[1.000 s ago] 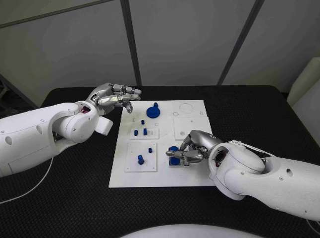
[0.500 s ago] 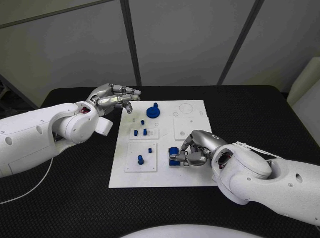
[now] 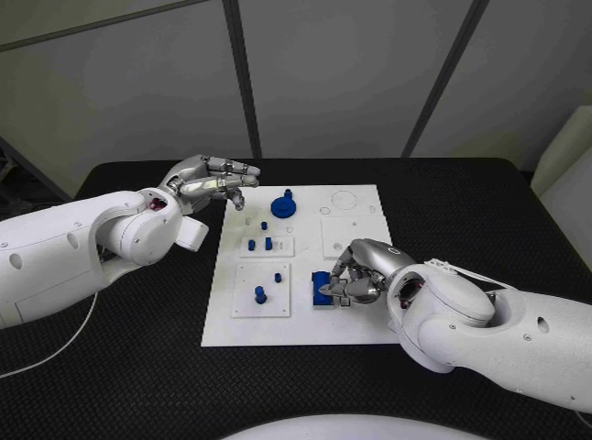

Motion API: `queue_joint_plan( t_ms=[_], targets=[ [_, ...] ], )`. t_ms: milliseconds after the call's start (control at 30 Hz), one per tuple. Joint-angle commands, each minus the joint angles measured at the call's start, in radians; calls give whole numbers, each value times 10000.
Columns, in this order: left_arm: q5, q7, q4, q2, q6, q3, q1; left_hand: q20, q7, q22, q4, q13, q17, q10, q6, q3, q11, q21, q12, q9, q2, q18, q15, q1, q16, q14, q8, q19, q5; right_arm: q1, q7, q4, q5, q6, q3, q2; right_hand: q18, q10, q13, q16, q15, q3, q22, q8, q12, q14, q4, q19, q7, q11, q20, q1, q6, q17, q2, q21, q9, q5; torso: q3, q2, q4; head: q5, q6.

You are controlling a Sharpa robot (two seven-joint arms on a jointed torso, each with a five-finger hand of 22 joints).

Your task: Assemble the parts on the task board

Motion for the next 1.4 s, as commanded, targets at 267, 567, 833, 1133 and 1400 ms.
queue_joint_plan(
  t_ms=[267, 567, 833, 1133, 1400],
  targets=[
    [38, 29, 16, -7, 87, 7, 9, 34, 22, -12, -64, 11, -15, -96, 11, 0, 5, -60, 67, 9, 63, -172, 26, -20, -63, -3, -67, -9, 46, 0, -174, -97, -509, 64, -21, 34, -151, 50, 39, 25, -69, 68, 2635, -82, 17, 468, -281, 1054, -27, -78, -74, 425, 114, 40, 154, 29, 22, -28, 1, -6, -19, -4, -26],
    [38, 14, 14, -18, 99, 6, 3, 33, 23, -12, -73, 13, -15, -99, 10, 0, 6, -61, 69, 9, 64, -172, 26, -19, -65, 0, -71, -6, 50, -1, 308, 166, -376, -566, -24, -315, -151, 5, -47, -41, -36, -175, 2635, -166, -121, 444, -128, 1054, 34, -27, -57, 44, 102, -68, 110, 29, 31, -24, 13, 0, -18, -16, 13],
    [38, -12, 13, -52, 107, 5, -4, 33, 23, -12, -73, 13, -15, -99, 10, 0, 6, -61, 69, 9, 64, -172, 26, -19, -65, 0, -71, -6, 50, 2, 1277, 483, 954, -1396, -18, -1079, -151, -44, -54, -71, 107, -486, 2635, -717, -199, 440, 236, 1054, 274, 158, 61, -390, -499, -82, 122, 29, -197, -14, 6, 3, -25, -40, 43],
    [38, -10, 44, -74, 96, 4, -7, 33, 26, -12, -75, 14, -15, -104, 6, -2, 9, -63, 69, 9, 63, -172, 27, -24, -67, 0, -75, -6, 52, 12, 1204, 617, 1225, -675, -3, -2472, -151, -162, -203, -70, 256, -574, 2635, -943, -477, 443, 330, 1054, 475, 329, 212, -224, -929, -47, 173, 29, -835, 4, -10, 7, -18, -249, 35],
    [38, 9, 48, -31, 127, 3, -7, 33, 26, -12, -75, 14, -15, -104, 6, -2, 9, -63, 69, 9, 63, -172, 27, -24, -67, 0, -75, -6, 52, 5, 895, 721, 110, -156, -6, -3058, -151, -174, -234, -89, 264, -615, 2635, -904, -579, 442, 574, 1054, 450, 323, 260, -202, -678, -46, 165, 29, -1426, 435, 10, 1, -27, -322, 44]
  ],
)
